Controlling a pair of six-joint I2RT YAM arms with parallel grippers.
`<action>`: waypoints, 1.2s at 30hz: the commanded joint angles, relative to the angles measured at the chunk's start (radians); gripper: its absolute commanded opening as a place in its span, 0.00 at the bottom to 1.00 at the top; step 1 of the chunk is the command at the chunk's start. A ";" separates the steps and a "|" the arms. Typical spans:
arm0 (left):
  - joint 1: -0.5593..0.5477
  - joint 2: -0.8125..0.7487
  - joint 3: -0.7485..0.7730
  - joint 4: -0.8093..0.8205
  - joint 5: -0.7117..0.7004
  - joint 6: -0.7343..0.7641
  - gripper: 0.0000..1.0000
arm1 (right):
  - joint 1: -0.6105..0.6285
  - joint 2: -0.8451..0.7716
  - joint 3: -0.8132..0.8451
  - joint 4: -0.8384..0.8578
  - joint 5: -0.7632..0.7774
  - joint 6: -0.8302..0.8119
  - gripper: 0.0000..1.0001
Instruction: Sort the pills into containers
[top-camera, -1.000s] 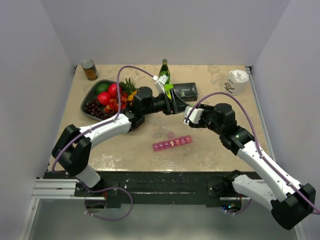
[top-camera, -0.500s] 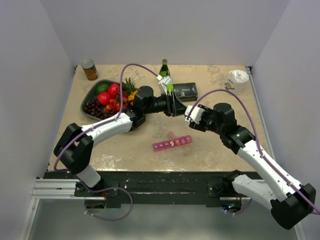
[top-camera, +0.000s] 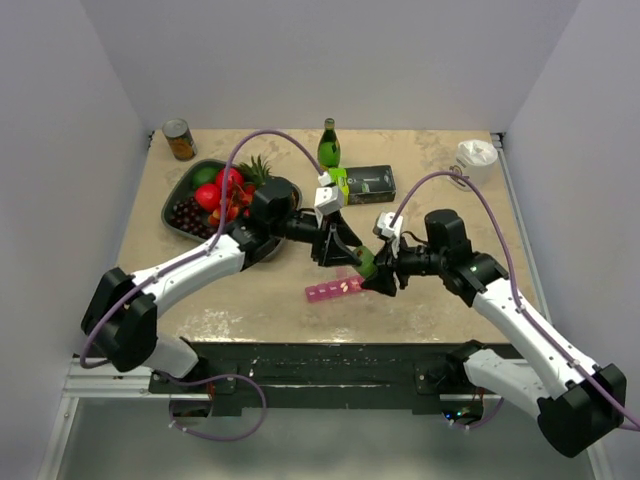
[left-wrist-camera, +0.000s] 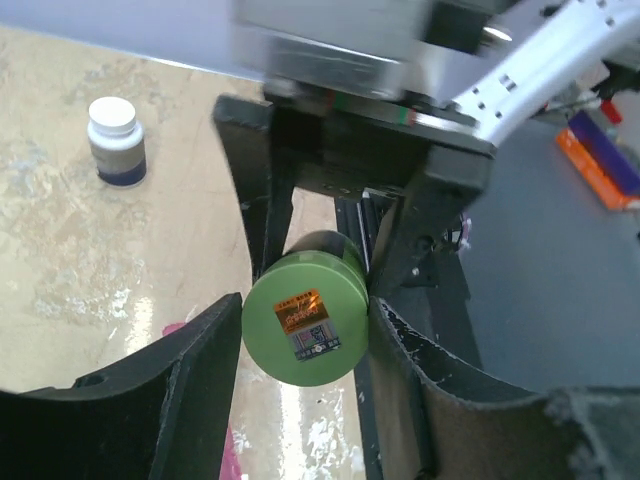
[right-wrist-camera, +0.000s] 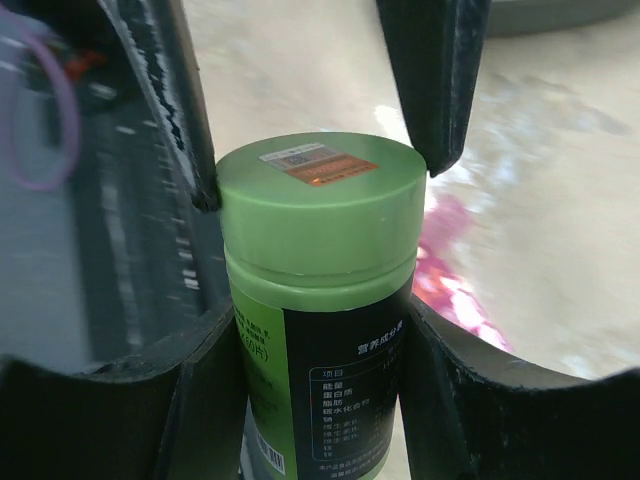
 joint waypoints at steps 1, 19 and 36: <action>-0.010 -0.081 -0.047 -0.061 0.050 0.281 0.37 | -0.023 -0.006 -0.036 0.288 -0.369 0.296 0.00; 0.208 -0.134 -0.141 0.404 0.022 -0.884 0.99 | -0.028 -0.069 0.081 -0.089 0.121 -0.544 0.00; -0.058 0.074 0.229 -0.285 -0.415 -0.440 0.96 | -0.003 -0.061 0.088 0.028 0.261 -0.578 0.00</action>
